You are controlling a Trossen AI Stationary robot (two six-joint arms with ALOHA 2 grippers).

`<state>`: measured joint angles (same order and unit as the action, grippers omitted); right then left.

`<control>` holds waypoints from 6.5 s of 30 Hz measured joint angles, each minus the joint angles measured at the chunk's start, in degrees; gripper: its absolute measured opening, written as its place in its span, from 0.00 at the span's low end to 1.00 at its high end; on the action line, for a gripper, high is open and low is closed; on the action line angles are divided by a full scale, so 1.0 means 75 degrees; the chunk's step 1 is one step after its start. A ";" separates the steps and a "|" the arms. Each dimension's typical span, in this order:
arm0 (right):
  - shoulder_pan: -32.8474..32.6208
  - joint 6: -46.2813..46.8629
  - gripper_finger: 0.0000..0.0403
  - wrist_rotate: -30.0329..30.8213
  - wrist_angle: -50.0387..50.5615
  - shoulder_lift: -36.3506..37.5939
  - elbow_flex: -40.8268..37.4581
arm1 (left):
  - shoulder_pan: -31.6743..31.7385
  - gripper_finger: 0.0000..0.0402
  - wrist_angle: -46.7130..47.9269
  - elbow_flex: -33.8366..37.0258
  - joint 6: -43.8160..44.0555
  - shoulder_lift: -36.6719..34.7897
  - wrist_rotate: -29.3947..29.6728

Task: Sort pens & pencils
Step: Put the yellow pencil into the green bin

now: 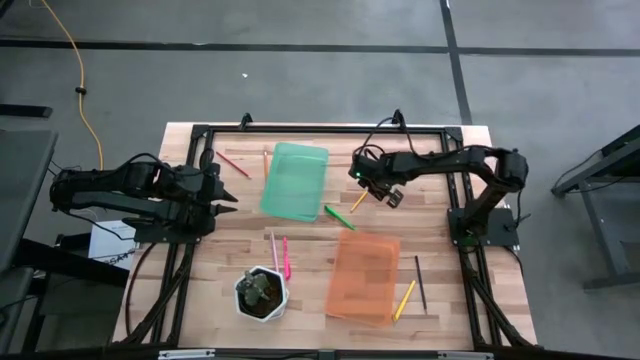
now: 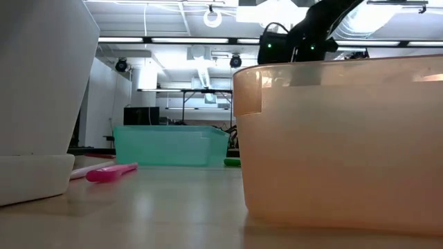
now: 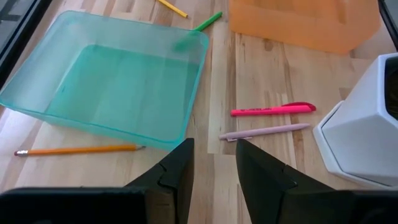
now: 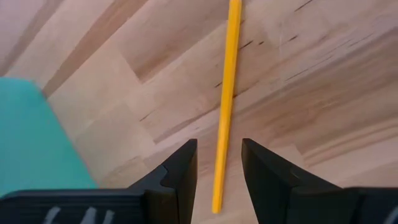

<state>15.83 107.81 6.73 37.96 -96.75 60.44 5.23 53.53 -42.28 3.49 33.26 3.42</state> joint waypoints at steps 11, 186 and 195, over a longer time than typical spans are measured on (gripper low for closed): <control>0.0042 0.0077 0.29 -0.0218 -0.0001 -0.0116 -0.0067 | 0.0000 0.27 0.0152 0.0000 0.0003 0.0000 0.0000; 0.0587 -0.0434 0.03 -0.1002 0.0305 -0.1332 0.0569 | 0.0003 0.27 0.0091 0.0000 -0.0227 -0.0003 0.0000; 0.0732 -0.1036 0.01 -0.0472 0.0435 -0.1349 0.1242 | 0.0002 0.27 0.0088 0.0000 -0.0239 -0.0001 0.0000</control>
<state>21.31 100.04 3.19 41.22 -106.87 69.76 5.25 54.19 -42.28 1.69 33.25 3.42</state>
